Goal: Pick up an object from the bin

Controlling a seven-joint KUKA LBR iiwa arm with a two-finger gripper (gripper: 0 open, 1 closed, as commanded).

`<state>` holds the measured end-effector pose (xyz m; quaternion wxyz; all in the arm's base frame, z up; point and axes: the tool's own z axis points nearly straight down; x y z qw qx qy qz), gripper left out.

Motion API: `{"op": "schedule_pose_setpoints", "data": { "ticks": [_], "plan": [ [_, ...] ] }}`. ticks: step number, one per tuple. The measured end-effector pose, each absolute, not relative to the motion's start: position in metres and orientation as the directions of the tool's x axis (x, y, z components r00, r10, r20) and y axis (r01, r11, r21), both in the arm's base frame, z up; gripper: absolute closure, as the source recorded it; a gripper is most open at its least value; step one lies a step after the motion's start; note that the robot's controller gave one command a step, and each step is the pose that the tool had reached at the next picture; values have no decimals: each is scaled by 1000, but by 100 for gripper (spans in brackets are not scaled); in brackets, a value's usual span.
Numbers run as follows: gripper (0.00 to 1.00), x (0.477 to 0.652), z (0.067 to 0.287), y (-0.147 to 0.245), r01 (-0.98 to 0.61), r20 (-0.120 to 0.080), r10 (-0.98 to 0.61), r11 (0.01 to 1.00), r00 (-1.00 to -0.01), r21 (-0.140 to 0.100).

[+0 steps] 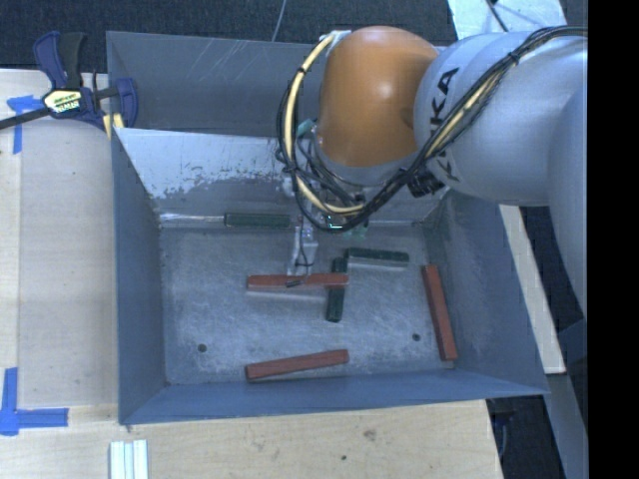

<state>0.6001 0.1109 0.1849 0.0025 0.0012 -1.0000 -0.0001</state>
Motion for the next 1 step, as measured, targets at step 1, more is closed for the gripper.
{"op": "schedule_pose_setpoints", "data": {
  "ticks": [1],
  "plan": [
    [0, 606, 153, 104, -28, -13, -28, 1000, -1000, 2]
  ]
}}
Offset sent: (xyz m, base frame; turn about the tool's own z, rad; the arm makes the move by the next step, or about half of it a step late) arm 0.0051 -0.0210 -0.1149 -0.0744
